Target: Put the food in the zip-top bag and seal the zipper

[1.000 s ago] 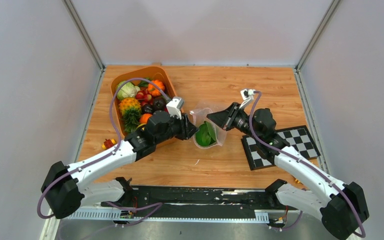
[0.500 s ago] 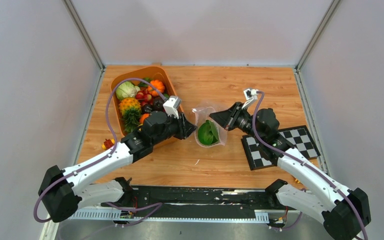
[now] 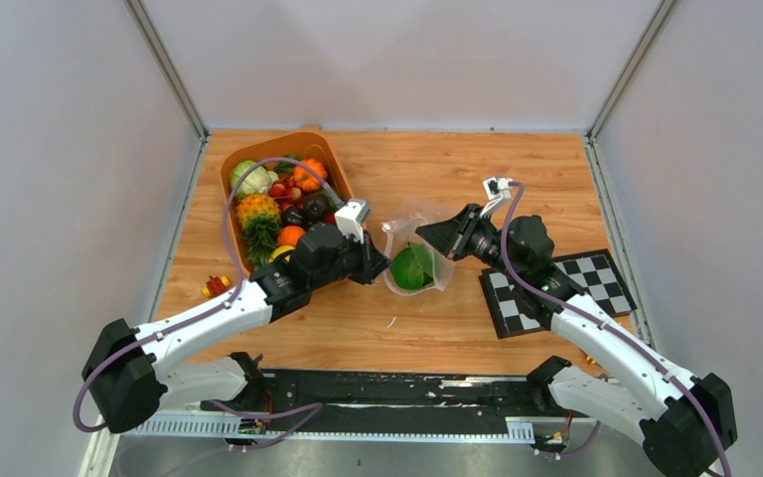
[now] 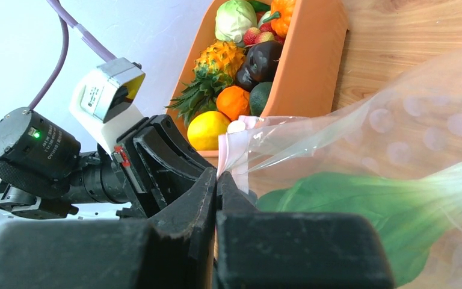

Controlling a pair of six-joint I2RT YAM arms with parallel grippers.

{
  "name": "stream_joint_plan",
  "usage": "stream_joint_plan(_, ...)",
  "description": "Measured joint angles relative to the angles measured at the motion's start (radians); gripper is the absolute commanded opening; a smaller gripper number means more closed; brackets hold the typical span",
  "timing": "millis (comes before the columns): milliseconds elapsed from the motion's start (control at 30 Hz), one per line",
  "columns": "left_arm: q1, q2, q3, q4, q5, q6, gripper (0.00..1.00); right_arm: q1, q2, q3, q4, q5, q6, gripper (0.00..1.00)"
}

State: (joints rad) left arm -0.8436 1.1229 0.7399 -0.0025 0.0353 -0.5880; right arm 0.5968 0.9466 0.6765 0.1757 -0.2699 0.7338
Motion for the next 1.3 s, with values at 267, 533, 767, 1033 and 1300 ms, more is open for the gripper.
stream_joint_plan(267,-0.008,0.002,0.053,-0.044,-0.002,0.032,0.0,0.0,-0.003,0.003,-0.014,0.008,-0.016,0.0)
stream_joint_plan(533,-0.008,0.106,0.494,-0.175,0.014,0.151,0.0,0.0,-0.146,0.051,-0.074,0.03,-0.176,0.0)
stream_joint_plan(767,-0.008,0.193,0.724,-0.203,0.087,0.206,0.0,0.0,-0.308,0.087,-0.08,0.075,-0.304,0.0)
stream_joint_plan(1033,0.011,0.306,0.722,-0.256,0.09,0.233,0.0,0.0,-0.222,0.245,-0.251,0.183,-0.4,0.0)
stream_joint_plan(1300,0.027,0.327,0.62,-0.249,0.104,0.228,0.0,0.003,-0.233,0.132,-0.309,0.157,-0.41,0.0)
